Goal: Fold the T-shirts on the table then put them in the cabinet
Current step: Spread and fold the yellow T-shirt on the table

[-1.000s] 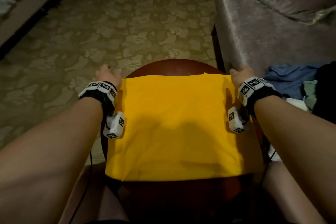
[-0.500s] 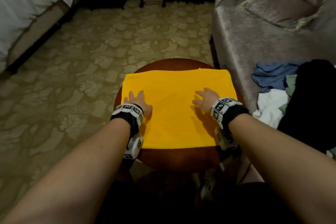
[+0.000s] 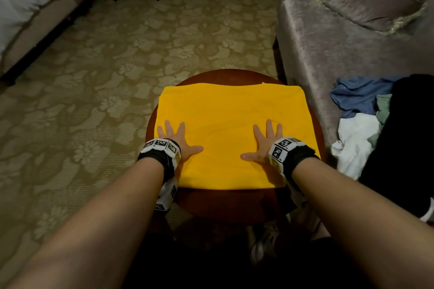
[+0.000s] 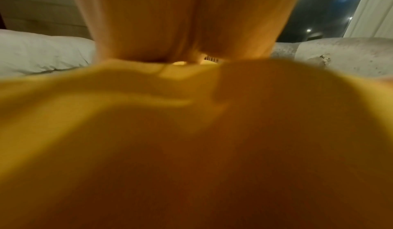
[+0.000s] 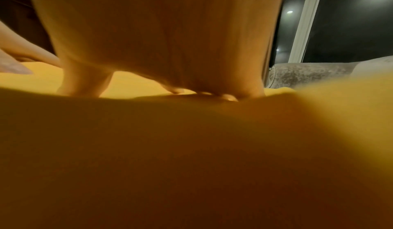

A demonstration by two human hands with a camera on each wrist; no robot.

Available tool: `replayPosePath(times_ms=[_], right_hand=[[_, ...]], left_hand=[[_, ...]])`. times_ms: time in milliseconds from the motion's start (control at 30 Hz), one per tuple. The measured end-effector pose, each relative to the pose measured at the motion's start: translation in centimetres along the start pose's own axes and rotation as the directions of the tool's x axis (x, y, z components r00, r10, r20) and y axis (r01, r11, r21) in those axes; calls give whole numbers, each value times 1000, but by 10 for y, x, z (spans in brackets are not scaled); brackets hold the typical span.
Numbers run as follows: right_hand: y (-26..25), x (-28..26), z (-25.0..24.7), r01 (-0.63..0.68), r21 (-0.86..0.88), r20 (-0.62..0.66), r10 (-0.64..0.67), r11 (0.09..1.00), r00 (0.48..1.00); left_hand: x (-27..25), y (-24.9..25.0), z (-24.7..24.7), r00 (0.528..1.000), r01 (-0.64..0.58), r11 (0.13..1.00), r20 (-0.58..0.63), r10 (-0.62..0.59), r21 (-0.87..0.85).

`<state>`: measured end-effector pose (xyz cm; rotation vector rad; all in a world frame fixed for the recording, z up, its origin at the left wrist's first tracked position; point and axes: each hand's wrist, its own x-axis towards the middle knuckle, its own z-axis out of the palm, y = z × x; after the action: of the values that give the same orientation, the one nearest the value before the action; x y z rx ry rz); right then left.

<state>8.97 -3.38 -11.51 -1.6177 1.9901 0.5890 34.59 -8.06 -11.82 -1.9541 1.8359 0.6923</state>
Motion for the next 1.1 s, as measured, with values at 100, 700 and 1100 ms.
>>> replayPosePath(times_ms=[100,700,1100], right_hand=[[-1,0,2,-2,-8,-6,2,1000,1000],[-1,1,2,3,-30,-8,-3,1000,1000],[-1,-5,-9,11,22,3,-11,1000,1000]], left_hand=[[-2,-2,2,1000,-20,999,-24,19,-45],[-4,-16,-28,961,155,603,-22,-277,-782],[-9,-26,-28,991,-101,819,-127,35,-565]])
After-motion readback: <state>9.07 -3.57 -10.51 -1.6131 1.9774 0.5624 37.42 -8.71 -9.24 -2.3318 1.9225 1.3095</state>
